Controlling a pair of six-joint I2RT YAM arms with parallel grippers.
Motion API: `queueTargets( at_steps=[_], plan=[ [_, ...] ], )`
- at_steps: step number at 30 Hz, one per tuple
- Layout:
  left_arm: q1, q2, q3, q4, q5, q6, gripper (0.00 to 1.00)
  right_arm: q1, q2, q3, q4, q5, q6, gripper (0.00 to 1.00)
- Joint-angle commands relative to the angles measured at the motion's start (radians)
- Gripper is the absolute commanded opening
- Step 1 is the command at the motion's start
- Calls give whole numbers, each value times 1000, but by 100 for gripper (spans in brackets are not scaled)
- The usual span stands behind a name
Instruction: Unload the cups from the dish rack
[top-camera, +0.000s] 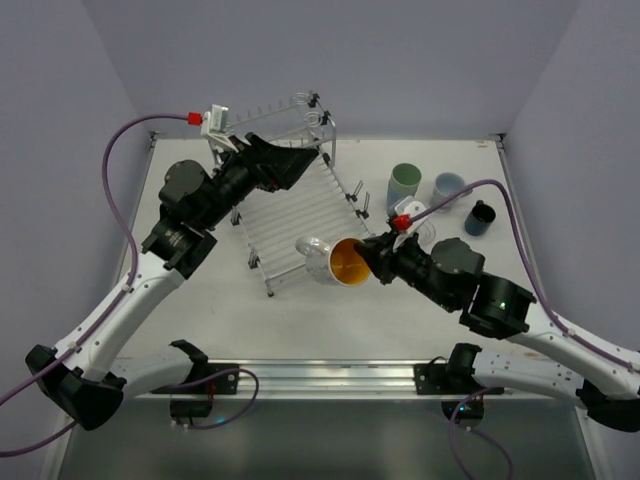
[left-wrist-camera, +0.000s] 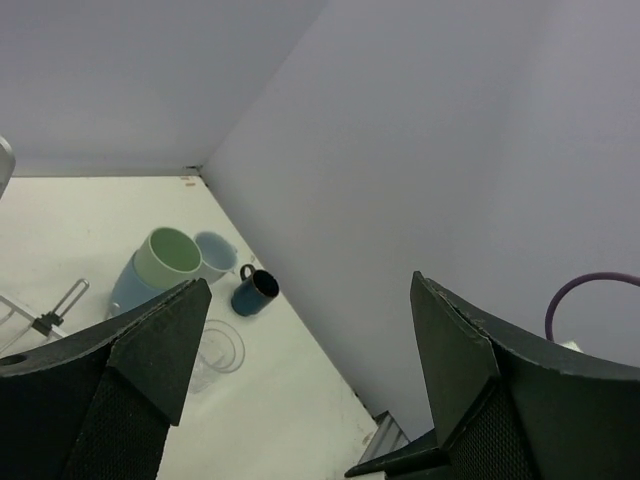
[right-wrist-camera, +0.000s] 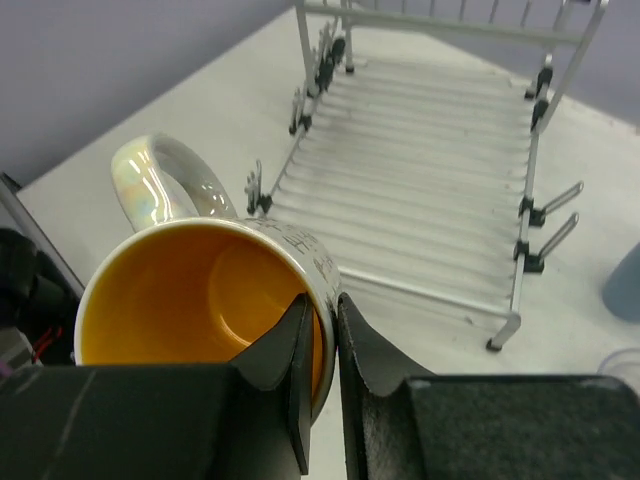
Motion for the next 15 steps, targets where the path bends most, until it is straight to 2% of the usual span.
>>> queueTargets(
  at_steps=[1,6,9,11,15],
  plan=[
    [3,8,34,53,-17,55,91,-15,-43,91,-42,-35,102,0],
    [3,-2,43,27,-16,81,93,-53,-57,109,-157,-31,152,0],
    [3,-25,28,-9,12,105,95,-116,-54,120,-240,-48,187,0],
    [1,-54,16,-68,42,130,100,-196,-58,121,-301,-68,201,0],
    [1,-143,-55,-175,72,208,100,-341,-62,127,-413,-72,246,0]
  ],
)
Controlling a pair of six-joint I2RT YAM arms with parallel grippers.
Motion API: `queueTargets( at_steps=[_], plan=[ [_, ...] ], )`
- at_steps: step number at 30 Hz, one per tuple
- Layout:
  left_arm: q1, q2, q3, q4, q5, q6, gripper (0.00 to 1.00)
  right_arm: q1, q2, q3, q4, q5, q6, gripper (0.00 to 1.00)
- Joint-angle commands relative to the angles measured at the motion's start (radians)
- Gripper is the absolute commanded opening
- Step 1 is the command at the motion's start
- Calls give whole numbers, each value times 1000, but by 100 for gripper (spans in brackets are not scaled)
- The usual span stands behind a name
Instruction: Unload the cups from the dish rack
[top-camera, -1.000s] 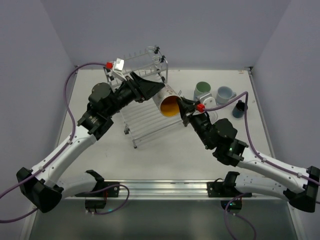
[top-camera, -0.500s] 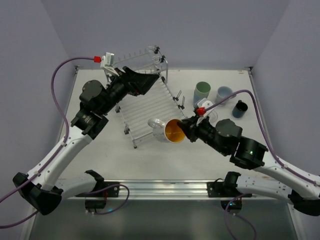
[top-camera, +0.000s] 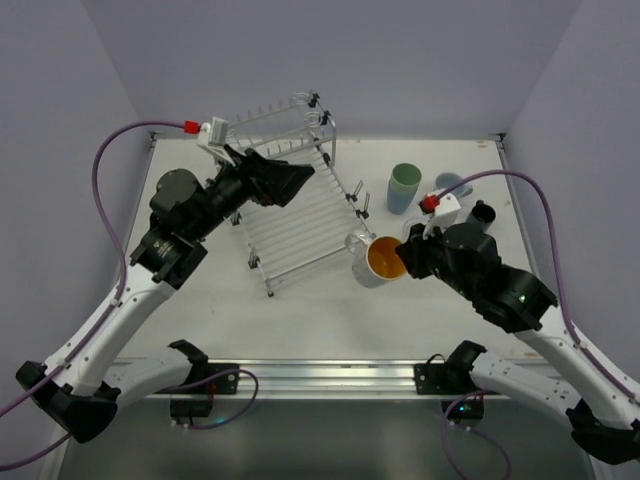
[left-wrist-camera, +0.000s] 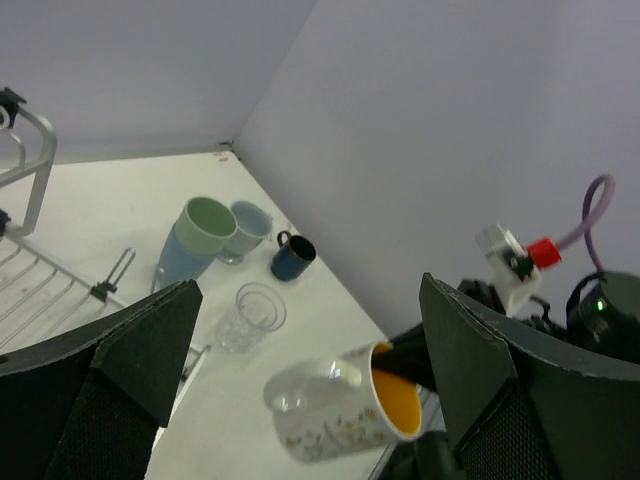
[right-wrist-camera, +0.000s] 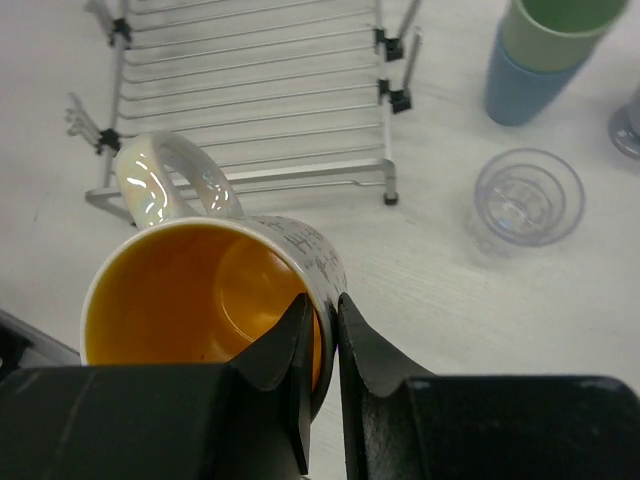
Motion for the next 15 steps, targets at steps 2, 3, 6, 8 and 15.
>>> queueTargets(
  at_steps=[2,3,6,8,15],
  plan=[
    [1,-151,-102,-123,70,140,100,-166,-23,67,-57,20,95,0],
    [1,-177,-126,-138,70,183,100,-206,-21,61,-68,21,98,0],
    [1,-272,-208,-229,24,264,100,-350,-17,41,-80,0,109,0],
    [1,-335,-251,-247,-7,293,100,-445,-5,37,-79,-3,112,0],
    [-20,-432,-349,-286,-96,424,100,-670,71,-31,13,1,130,0]
  ],
)
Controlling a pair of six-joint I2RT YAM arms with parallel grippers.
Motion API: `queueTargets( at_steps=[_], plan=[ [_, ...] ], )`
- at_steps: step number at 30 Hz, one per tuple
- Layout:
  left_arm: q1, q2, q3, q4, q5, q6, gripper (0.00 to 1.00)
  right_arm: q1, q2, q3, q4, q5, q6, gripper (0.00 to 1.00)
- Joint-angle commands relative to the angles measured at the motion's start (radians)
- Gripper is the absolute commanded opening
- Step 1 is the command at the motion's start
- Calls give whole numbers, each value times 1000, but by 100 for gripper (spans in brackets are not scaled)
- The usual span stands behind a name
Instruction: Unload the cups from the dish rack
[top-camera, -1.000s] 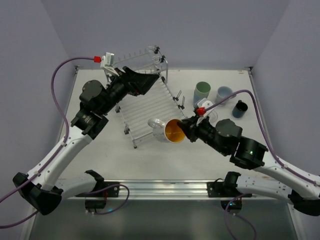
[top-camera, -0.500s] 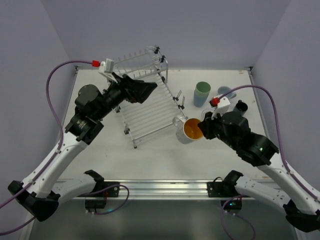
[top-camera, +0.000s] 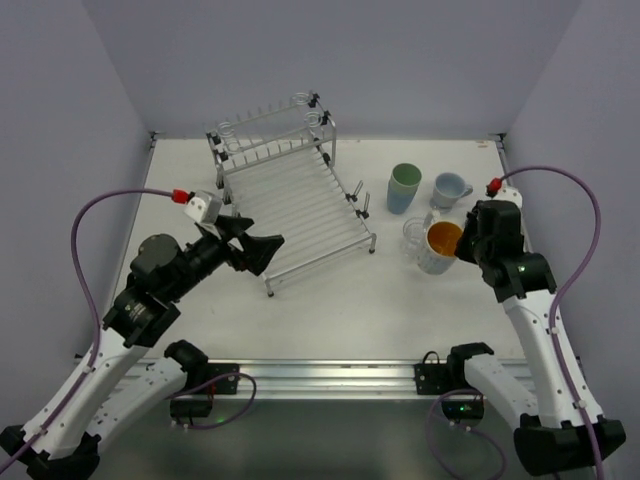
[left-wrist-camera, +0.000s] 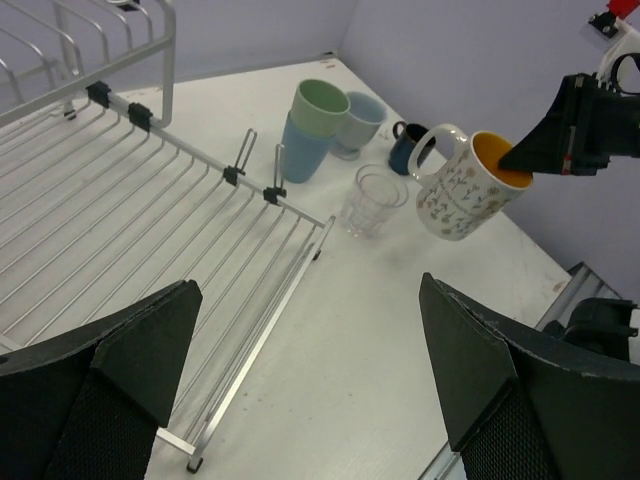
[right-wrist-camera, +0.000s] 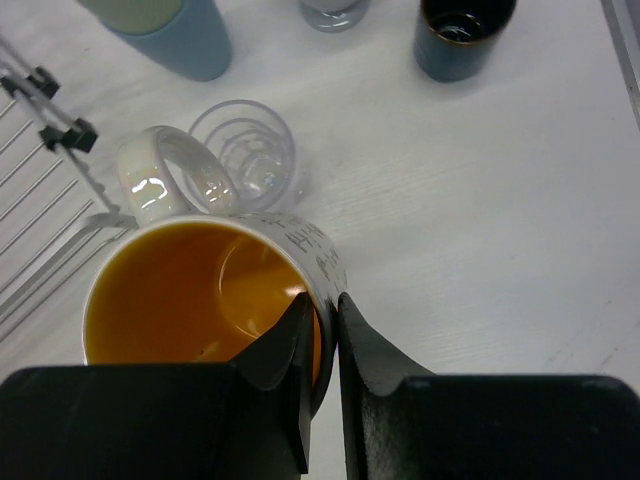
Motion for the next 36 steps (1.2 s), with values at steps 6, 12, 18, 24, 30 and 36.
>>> queueTargets(
  at_steps=[6,12,18,24,30,36],
  plan=[
    [-63,-93,-76,-19,-150,149,100,-203,28,-71,264,-36,56,0],
    [-81,-130,-101,-39,-201,155,100,-264,109,-163,432,-34,66,0],
    [-84,-122,-102,-41,-204,157,100,-309,195,-200,556,-16,74,0],
    [-84,-104,-102,-41,-216,158,100,-358,253,-254,651,-13,79,0],
    [-84,-90,-104,-38,-224,158,100,-369,273,-302,686,-16,94,0],
    [-81,-84,-104,-38,-245,155,100,-369,272,-323,682,-26,109,9]
  ],
)
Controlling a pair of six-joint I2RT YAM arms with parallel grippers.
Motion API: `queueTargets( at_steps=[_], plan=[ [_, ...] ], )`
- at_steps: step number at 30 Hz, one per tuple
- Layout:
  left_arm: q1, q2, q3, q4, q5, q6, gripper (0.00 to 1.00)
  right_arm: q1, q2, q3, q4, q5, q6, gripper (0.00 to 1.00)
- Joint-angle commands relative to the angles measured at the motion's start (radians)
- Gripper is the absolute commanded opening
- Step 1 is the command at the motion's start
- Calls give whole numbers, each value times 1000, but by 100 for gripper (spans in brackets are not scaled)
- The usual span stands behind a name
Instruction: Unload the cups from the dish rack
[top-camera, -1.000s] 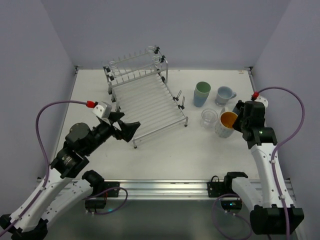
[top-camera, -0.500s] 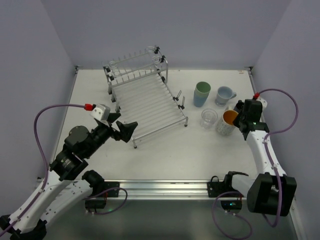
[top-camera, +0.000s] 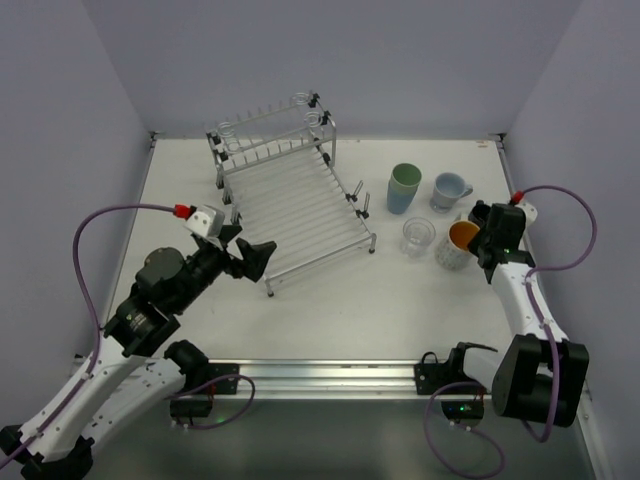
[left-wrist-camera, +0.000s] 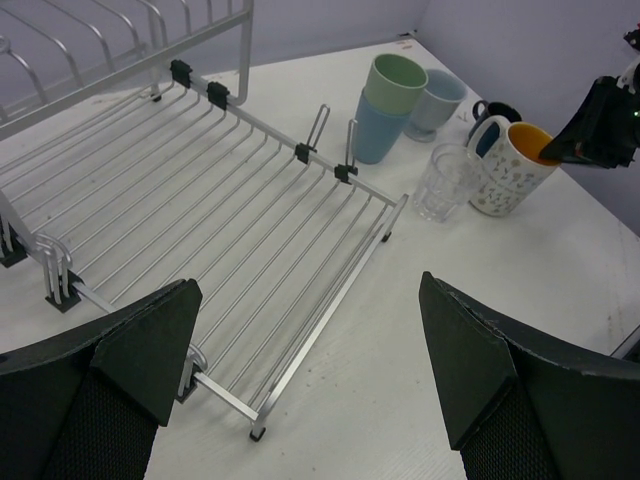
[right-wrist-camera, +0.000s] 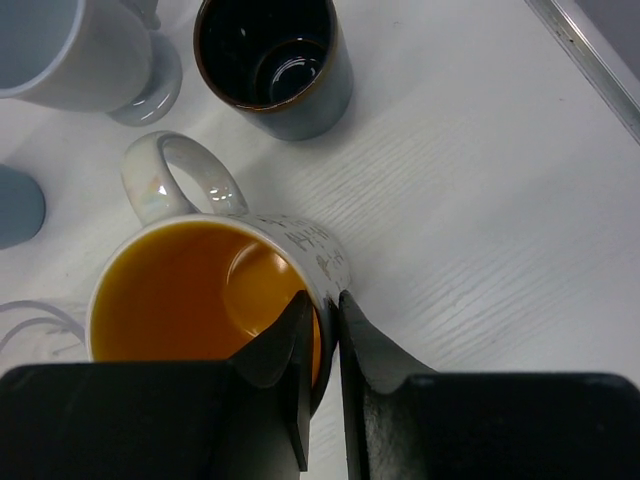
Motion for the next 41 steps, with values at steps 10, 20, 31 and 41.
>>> queueTargets(
  at_steps=[10,20,31,41],
  plan=[
    [-5,33,24,5,-96,19,100,-2,-192,106,5,-85,69,96],
    [-5,24,136,-4,-264,-12,100,-2,-613,184,-9,-327,126,99],
    [-5,2,339,77,-437,63,100,-4,-831,310,97,-519,207,99],
    [-5,-41,276,91,-434,77,100,-1,-890,247,110,-493,218,99]
  ],
)
